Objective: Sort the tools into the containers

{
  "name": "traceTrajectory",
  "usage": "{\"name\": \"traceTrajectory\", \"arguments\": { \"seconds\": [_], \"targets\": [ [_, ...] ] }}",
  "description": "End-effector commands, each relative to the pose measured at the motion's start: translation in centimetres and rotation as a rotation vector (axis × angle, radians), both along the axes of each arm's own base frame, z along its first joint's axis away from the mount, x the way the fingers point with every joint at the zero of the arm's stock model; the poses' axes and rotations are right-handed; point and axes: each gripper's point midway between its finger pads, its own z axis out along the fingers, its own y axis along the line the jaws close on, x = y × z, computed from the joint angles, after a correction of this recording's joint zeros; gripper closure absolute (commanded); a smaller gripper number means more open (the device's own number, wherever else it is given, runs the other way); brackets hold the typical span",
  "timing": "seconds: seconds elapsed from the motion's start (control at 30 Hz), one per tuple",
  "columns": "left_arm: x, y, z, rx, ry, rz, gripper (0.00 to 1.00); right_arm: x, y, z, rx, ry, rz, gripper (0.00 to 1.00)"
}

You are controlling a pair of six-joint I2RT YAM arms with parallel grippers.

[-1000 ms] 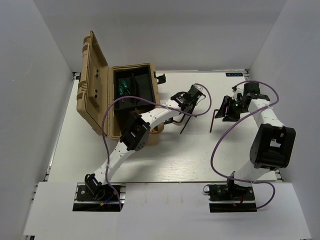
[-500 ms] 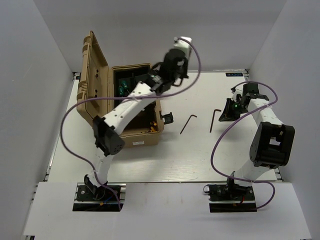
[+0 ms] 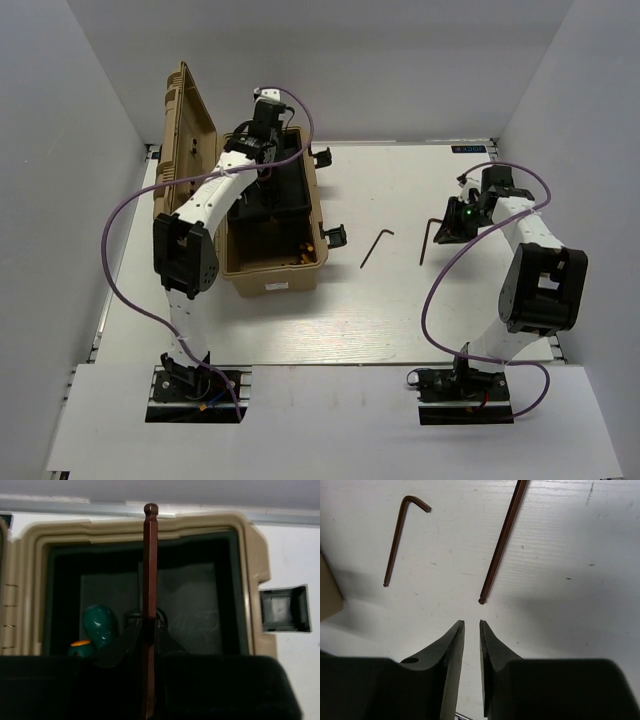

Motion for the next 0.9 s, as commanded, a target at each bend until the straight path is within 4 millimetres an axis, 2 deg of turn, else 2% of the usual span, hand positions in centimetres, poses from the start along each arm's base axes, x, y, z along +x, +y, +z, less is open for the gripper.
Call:
{"name": "traceTrajectory", "arguments": {
  "seconds": [0.0, 0.13, 0.37, 0.4, 0.53, 0.57, 0.6, 0.67, 0.77, 0.83, 0.87],
  "targets": [
    [-0.6, -2.9, 2.8, -0.079, -0.053, -0.089, 1.0, 0.0, 0.4, -0.5, -0.017, 0.013, 0.028, 0.73],
    [-0.4, -3.1, 1.6, -0.09, -0.031, -0.111, 0.98, 0.3, 0.2, -0.5, -0.047, 0.016, 0.031, 0.64],
    [-0.3, -3.5, 2.3, -0.106, -0.046, -0.128, 0.98, 0.4, 0.5, -1.1, -0.059, 0.028, 0.043, 0.64],
    [-0.3, -3.5, 1.5, -0.097, -0.023, -0.127, 0.96, 0.3, 0.5, -1.1, -0.062, 0.031, 0.044, 0.64],
    [-0.6, -3.6, -0.7, -0.103, 0.024, -0.124, 0.63, 0.6, 0.4, -1.1, -0.073, 0.035, 0.044, 0.5],
    [-0.8, -3.8, -1.1, -0.106, 0.036, -0.134, 0.58, 0.7, 0.1, -1.1, -0.087, 0.034, 0.036, 0.47],
    [-0.8, -3.8, -0.3, -0.113, 0.016, -0.135, 0.53, 0.8, 0.0, -1.2, -0.096, 0.033, 0.036, 0.46],
    [-0.9, -3.7, -0.8, -0.11, 0.026, -0.134, 0.39, 1.1, -0.4, -1.4, -0.131, 0.034, 0.027, 0.46],
    [-1.0, -3.9, 1.1, -0.127, -0.008, -0.144, 0.27, 1.9, -1.0, -2.1, -0.185, 0.05, 0.017, 0.46],
    [-1.2, -3.7, 2.0, -0.121, -0.013, -0.149, 0.25, 2.2, -1.2, -2.4, -0.23, 0.059, 0.006, 0.46],
    [-1.5, -3.8, 3.8, -0.138, -0.045, -0.16, 0.23, 2.5, -1.3, -2.4, -0.241, 0.056, 0.003, 0.46]
  ]
}}
